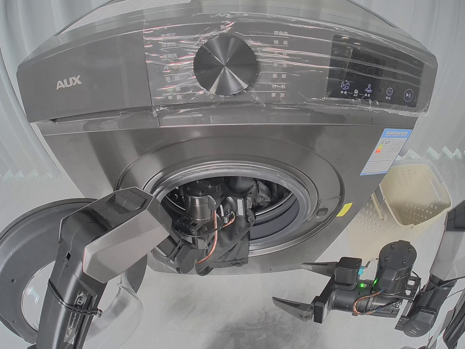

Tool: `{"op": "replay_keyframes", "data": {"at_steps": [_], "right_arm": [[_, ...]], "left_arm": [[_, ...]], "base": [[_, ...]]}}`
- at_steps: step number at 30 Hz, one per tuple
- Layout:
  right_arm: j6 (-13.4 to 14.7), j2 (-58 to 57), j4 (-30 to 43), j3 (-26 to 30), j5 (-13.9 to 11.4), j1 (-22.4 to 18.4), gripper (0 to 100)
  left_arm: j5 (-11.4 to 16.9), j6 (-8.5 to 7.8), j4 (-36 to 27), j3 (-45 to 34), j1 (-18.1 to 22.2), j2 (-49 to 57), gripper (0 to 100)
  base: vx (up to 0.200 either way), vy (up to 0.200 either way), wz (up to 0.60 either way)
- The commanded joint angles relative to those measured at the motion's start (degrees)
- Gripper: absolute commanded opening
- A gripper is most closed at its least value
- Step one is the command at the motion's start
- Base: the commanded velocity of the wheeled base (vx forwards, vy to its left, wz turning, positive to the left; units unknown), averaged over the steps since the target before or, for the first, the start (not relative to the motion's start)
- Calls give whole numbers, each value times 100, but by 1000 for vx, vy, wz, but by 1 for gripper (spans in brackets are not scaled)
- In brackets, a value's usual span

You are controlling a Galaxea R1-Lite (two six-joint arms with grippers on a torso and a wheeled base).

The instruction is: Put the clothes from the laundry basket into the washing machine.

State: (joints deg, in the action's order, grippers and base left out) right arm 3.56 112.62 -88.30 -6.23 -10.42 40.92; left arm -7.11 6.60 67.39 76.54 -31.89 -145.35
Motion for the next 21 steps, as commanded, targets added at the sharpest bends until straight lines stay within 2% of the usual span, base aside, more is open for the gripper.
{"op": "replay_keyframes", "data": {"at_steps": [1,4,8,18,20,21], "right_arm": [[-4,15,-3,-10,-4,3,100],[-4,15,-3,-10,-4,3,100],[4,6,-3,-10,5,12,100],[-4,6,-3,-1,5,21,100],[-4,-3,-3,8,5,12,100],[4,-3,-3,-1,5,3,100]], "left_arm": [[280,-27,-138,-966,-107,349,100],[429,-79,-138,-1405,-133,402,100],[438,-97,-121,-1590,-168,384,100],[465,-440,-86,-1643,-107,7,100],[465,-457,-59,-1625,-98,-29,100],[465,-457,-59,-1616,-89,-29,0]], "base": [[0,0,0],[0,0,0],[0,0,0],[0,0,0],[0,0,0],[0,0,0]]}}
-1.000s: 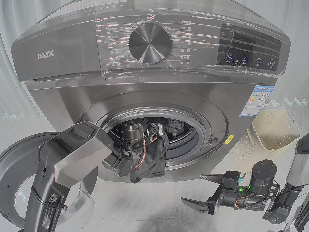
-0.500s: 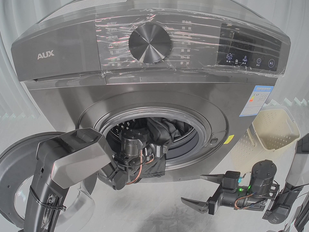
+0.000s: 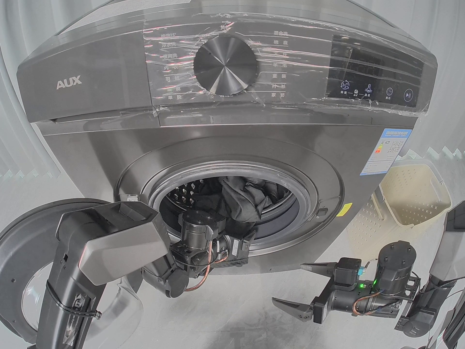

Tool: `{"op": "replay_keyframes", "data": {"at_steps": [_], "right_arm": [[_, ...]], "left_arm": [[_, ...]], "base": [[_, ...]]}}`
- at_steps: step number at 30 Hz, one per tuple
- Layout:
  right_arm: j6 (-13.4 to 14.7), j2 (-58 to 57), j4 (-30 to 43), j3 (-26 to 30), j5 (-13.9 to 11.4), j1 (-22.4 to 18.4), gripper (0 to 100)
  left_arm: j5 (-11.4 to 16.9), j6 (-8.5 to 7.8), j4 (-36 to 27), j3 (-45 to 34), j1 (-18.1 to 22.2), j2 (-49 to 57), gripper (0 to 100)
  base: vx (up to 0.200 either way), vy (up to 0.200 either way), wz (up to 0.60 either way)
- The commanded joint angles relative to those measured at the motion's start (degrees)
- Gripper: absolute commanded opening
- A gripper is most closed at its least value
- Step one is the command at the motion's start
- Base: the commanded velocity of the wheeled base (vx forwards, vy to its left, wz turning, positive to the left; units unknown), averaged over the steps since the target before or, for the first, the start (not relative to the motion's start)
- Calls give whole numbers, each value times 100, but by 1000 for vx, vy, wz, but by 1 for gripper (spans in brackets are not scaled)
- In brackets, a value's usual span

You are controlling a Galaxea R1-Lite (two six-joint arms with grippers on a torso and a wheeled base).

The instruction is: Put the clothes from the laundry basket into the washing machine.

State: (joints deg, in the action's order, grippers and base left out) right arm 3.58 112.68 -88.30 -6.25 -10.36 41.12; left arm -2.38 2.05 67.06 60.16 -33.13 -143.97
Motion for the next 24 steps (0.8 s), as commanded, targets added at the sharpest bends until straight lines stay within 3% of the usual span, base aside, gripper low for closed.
{"op": "replay_keyframes", "data": {"at_steps": [1,11,15,19,24], "right_arm": [[2,-9,-3,1,-10,-16,100],[11,-9,-3,-7,-1,-7,100],[11,9,-3,-16,-1,1,100],[11,-9,-3,-7,-1,-16,100],[20,0,-3,-16,-1,-25,100]], "left_arm": [[-8,-3,-26,31,35,-166,0],[-61,15,-9,312,53,-114,0],[-87,138,105,892,0,-122,0],[-290,375,105,1683,18,-158,0],[-342,419,97,2087,44,-237,0]], "base": [[0,0,0],[0,0,0],[0,0,0],[0,0,0],[0,0,0]]}}
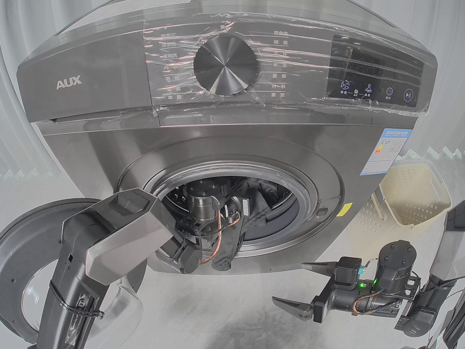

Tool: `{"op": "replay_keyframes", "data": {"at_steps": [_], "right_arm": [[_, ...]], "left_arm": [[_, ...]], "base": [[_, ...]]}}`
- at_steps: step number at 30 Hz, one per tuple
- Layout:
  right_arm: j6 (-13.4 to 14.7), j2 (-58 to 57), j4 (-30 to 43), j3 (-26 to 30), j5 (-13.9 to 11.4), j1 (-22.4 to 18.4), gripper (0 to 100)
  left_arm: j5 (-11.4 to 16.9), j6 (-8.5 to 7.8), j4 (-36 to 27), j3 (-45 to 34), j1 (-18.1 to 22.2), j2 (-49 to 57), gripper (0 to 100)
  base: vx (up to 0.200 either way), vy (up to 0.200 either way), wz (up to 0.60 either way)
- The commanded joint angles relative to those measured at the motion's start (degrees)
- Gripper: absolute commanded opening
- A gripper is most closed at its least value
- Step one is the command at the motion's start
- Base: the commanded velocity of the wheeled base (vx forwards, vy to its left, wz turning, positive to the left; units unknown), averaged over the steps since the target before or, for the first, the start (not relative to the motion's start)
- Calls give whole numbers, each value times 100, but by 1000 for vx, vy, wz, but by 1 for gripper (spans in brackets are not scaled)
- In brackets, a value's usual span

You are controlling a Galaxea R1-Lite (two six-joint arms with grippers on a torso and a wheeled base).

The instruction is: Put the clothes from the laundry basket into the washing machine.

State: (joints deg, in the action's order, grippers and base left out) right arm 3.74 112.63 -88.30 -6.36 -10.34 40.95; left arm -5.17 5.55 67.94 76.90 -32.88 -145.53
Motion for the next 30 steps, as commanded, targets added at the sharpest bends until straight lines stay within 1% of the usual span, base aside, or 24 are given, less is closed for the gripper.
{"op": "replay_keyframes", "data": {"at_steps": [1,4,8,9,11,13,15,16,17,18,20,22,23,25,27,30], "right_arm": [[4,13,-3,-5,-3,-8,100],[4,5,-3,4,-3,-17,100],[4,5,-3,4,-3,-25,100],[4,-4,-3,4,-3,-25,100],[4,-4,-3,12,-12,-25,100],[12,-4,-3,39,-30,-25,100],[21,-13,-3,56,-30,-17,100],[21,-13,-3,56,-30,-17,100],[12,-13,-3,47,-30,-25,100],[21,-4,-3,56,-30,-17,100],[4,22,-3,56,-30,1,100],[4,22,-3,65,-30,1,100],[4,13,-3,65,-30,10,100],[4,13,-3,65,-30,10,100],[4,22,-3,65,-30,10,100],[4,22,-3,65,-30,10,100]], "left_arm": [[-116,69,0,862,36,-221,0],[-265,52,0,1126,53,-388,0],[-274,34,9,1029,80,-415,0],[-265,34,18,1020,80,-415,100],[-257,34,26,897,71,-371,100],[-213,61,-26,581,71,-239,100],[-160,52,-35,273,71,-37,100],[-160,52,-35,273,71,-37,100],[-37,52,-44,-131,62,121,100],[-10,43,-61,-281,45,192,100],[77,-1,-220,-834,27,447,100],[192,-1,-307,-1098,9,579,100],[367,-1,-395,-1379,9,710,100],[403,-27,-387,-1494,9,719,100],[420,-106,-395,-1617,18,693,100],[429,-142,-395,-1643,18,596,100]], "base": [[0,0,0],[0,0,0],[0,0,0],[0,0,0],[0,0,0],[0,0,0],[0,0,0],[0,0,0],[0,0,0],[0,0,0],[0,0,0],[0,0,0],[0,0,0],[0,0,0],[0,0,0],[0,0,0]]}}
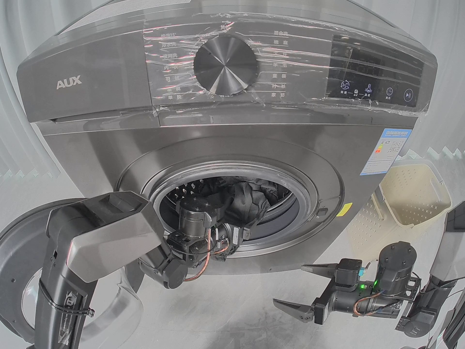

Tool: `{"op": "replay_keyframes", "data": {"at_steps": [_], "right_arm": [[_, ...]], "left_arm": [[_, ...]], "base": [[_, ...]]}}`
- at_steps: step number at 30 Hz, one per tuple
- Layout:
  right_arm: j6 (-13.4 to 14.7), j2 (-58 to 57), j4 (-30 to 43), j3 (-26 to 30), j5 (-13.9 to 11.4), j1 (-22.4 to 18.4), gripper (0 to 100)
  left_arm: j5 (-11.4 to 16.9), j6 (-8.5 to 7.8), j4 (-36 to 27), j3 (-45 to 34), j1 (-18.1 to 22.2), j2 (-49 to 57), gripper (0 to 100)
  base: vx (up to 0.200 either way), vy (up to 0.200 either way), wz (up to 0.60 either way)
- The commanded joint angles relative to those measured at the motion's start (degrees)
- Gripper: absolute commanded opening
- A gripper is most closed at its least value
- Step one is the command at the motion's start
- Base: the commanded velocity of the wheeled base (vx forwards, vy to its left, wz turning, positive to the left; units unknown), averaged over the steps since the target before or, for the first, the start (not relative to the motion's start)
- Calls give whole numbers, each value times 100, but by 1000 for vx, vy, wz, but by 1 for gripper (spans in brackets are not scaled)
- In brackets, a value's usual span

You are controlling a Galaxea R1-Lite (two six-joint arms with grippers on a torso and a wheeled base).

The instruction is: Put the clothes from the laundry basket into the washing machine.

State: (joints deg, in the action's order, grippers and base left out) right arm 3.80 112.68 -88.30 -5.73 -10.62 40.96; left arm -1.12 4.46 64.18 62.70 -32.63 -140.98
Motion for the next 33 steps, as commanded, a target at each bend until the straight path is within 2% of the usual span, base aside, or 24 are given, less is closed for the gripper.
{"op": "replay_keyframes", "data": {"at_steps": [1,17,18,26,28,29,30,31,32,33], "right_arm": [[-11,17,-3,2,-2,8,100],[-29,9,-3,54,7,17,100],[-29,9,-3,54,7,8,100],[-29,9,-3,28,7,0,100],[-29,0,-3,19,16,0,100],[-29,0,-3,19,7,-9,100],[-29,0,-3,19,16,-9,100],[-29,0,-3,19,16,-18,100],[-29,9,-3,19,16,-18,100],[-29,9,-3,19,16,-18,100]], "left_arm": [[15,-42,24,-223,-6,53,100],[-11,-86,261,-135,29,-456,100],[-11,-86,261,-135,29,-465,0],[-37,-86,323,182,29,-588,0],[-55,46,323,419,20,-562,0],[-99,169,323,612,29,-571,0],[-116,187,323,639,29,-571,0],[-310,336,332,964,55,-606,0],[-433,398,340,1184,73,-658,0],[-433,398,340,1184,73,-658,0]], "base": [[0,0,0],[0,0,0],[0,0,0],[0,0,0],[0,0,0],[0,0,0],[0,0,0],[0,0,0],[0,0,0],[0,0,0]]}}
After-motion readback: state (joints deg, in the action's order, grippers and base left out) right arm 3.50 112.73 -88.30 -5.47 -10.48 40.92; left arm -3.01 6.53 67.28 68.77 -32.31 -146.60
